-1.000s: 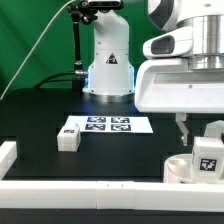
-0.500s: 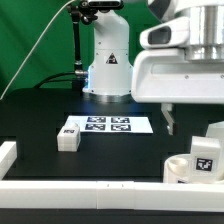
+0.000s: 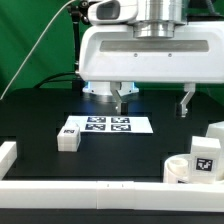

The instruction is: Assemble stool

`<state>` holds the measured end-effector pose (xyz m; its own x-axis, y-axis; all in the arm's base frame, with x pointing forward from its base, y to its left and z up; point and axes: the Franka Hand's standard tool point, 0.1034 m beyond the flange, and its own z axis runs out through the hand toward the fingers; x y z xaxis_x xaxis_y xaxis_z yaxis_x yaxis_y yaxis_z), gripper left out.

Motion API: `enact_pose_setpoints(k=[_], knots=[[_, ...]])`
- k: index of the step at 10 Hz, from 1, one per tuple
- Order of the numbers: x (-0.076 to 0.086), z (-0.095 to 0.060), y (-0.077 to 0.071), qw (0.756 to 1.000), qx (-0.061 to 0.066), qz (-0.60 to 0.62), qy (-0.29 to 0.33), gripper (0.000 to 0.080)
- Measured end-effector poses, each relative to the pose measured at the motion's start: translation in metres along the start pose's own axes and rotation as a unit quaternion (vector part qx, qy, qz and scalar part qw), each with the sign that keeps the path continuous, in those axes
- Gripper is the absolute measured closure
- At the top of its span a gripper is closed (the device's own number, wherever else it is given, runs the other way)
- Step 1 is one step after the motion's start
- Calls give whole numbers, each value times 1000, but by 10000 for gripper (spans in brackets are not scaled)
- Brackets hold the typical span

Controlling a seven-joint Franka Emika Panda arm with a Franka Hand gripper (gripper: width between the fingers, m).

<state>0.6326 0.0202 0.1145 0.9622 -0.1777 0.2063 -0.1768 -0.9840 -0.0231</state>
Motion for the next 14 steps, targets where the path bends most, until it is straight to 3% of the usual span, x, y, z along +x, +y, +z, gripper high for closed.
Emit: enact_pose_setpoints(k=[3,4,7,8,14], knots=[[-1,1,-1,1000,0,-5,0,150],[-5,9,3,1000,-1,-29,3,150],[-40,28,41,997,-18,-70,-6,150],[-43,31,47,997,-20,-71,-8,150],[-44,31,45,997,-20,-73,-8,150]])
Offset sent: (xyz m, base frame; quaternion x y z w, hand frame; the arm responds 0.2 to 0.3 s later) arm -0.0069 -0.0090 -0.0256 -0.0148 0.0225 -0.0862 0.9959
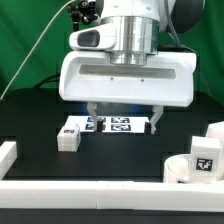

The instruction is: Assemble stool

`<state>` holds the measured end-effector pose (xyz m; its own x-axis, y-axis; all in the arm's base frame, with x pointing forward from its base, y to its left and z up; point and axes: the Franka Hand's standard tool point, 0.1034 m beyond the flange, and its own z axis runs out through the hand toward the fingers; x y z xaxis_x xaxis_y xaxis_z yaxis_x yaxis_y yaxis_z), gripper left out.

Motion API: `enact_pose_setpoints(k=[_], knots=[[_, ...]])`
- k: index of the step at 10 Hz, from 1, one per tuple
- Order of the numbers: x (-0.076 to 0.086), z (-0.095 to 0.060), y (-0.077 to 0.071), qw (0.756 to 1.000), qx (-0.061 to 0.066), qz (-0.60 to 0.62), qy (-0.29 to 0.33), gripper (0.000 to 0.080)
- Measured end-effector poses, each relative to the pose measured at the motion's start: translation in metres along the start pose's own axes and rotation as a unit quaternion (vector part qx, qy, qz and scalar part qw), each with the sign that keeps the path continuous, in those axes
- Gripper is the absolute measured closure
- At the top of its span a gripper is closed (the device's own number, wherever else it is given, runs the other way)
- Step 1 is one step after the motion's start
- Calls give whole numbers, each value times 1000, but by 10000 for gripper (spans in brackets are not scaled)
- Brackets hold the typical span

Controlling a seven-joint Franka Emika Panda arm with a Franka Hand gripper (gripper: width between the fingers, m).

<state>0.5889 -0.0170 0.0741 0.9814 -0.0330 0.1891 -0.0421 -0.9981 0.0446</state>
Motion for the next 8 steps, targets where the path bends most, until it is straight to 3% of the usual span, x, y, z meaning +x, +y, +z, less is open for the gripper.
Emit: enact_pose_setpoints(k=[3,5,6,8], knots=[[-28,12,29,999,-12,-33,5,150],[-34,13,63,997,-22,-69,-1,150],[-33,11,69,998,-23,-64,0,150],[-34,12,67,998,-23,-66,-1,150]])
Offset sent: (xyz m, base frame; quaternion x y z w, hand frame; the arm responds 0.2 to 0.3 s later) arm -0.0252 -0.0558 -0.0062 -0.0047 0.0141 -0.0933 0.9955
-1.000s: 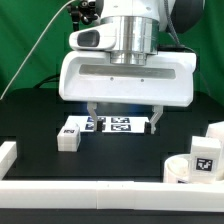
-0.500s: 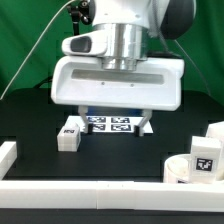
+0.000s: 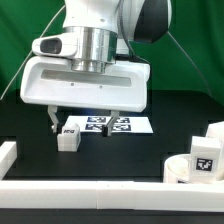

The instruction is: Assemble stool

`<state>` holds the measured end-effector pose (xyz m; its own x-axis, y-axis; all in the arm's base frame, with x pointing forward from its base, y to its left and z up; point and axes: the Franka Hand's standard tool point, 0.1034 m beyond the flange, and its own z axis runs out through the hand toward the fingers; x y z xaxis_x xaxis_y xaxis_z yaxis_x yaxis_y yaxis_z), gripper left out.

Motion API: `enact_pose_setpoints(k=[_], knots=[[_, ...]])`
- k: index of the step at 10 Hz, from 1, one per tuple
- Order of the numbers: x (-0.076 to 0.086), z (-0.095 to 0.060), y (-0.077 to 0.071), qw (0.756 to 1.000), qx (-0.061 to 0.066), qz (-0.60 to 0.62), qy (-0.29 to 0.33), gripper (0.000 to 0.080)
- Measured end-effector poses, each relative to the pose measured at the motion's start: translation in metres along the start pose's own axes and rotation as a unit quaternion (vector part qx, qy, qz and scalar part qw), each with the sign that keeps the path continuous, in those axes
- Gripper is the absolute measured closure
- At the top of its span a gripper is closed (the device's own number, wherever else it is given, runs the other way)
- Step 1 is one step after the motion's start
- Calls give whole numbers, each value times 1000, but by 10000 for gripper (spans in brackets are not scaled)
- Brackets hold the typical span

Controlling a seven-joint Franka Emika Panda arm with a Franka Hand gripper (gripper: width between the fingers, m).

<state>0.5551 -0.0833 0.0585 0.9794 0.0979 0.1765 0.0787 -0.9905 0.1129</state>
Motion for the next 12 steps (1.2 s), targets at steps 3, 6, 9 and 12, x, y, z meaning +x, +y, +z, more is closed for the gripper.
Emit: enact_pose_setpoints(k=[3,6,9,12], knots=[[-11,10,5,1000,-7,-7,6,150],[-51,22,27,999,-17,-27,-10,150],[-52,23,31,999,-17,-31,-10,150],[-64,28,45,999,-19,-45,-21,150]])
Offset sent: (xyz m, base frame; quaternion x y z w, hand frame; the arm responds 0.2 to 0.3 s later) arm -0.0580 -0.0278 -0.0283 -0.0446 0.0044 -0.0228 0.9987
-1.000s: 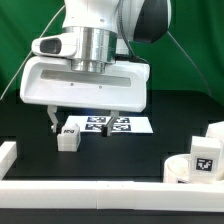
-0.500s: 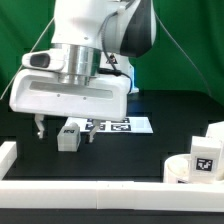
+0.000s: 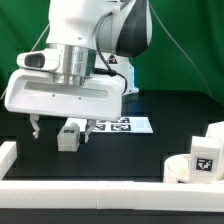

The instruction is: Assemble stool

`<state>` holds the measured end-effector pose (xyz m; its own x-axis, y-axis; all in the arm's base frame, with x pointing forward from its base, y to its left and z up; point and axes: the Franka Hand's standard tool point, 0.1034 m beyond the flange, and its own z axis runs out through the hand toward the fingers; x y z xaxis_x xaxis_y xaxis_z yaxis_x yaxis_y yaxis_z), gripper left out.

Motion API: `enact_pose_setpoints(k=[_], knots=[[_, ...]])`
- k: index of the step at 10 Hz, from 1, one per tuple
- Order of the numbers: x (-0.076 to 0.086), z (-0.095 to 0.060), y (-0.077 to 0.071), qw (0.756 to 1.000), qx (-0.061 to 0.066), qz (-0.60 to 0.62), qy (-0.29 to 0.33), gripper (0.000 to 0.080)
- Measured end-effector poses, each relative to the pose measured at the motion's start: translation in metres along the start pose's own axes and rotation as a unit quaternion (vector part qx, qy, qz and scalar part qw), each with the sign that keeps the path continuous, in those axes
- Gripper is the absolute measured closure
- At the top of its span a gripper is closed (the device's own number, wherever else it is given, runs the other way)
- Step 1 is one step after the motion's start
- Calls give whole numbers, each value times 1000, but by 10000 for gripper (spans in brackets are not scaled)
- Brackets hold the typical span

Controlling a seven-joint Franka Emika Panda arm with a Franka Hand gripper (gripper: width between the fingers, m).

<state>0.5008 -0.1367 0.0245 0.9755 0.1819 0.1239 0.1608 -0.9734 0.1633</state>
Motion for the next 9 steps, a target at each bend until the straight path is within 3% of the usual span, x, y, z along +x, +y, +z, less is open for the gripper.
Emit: enact_pose_setpoints(k=[2,4,5,6,7,8,9], knots=[[-13,4,13,1000,2,8,-12,150],[-11,4,9,1000,6,2,-17,150],[-14,5,6,999,12,6,-29,150],[-12,4,-4,997,32,24,-69,150],[0,-2,-9,992,48,44,-104,150],[8,-8,-7,989,56,39,-132,150],[10,-9,-6,986,56,18,-158,150]])
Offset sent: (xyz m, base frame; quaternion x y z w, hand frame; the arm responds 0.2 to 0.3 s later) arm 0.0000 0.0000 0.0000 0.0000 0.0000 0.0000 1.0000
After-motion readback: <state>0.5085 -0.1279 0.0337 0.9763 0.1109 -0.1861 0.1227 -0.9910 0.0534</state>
